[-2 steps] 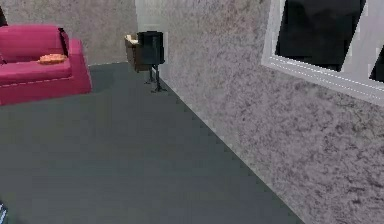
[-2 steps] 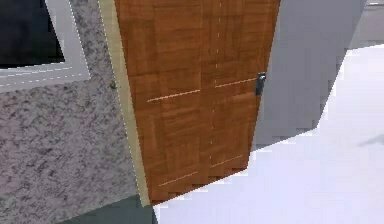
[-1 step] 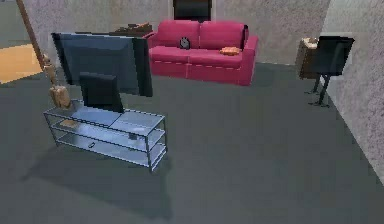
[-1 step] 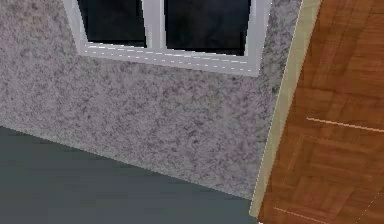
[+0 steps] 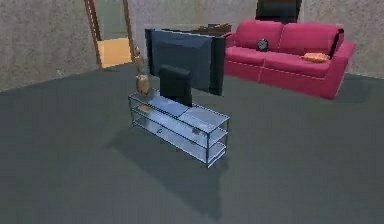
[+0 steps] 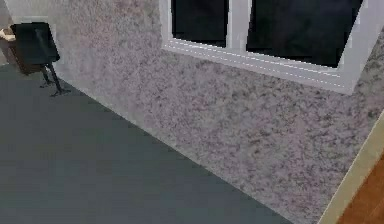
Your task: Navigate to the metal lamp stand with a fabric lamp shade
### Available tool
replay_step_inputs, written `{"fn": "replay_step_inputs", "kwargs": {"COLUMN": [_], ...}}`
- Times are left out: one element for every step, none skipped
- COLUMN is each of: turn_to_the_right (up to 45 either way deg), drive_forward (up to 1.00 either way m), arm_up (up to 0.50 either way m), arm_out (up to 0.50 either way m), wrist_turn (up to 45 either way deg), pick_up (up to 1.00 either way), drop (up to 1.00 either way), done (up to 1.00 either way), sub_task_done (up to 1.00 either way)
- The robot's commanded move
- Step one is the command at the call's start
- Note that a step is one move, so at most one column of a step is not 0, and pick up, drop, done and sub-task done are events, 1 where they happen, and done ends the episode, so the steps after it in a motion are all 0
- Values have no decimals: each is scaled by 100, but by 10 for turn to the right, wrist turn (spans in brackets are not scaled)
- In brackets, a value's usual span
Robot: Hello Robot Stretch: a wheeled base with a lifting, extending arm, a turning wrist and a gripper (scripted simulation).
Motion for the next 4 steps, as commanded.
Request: {"fn": "replay_step_inputs", "kwargs": {"turn_to_the_right": [0, -360, 0, 0], "drive_forward": [40, 0, 100, 100], "arm_up": [0, 0, 0, 0], "arm_out": [0, 0, 0, 0], "wrist_turn": [0, 0, 0, 0], "pick_up": [0, 0, 0, 0], "drop": [0, 0, 0, 0], "done": [0, 0, 0, 0], "sub_task_done": [0, 0, 0, 0]}}
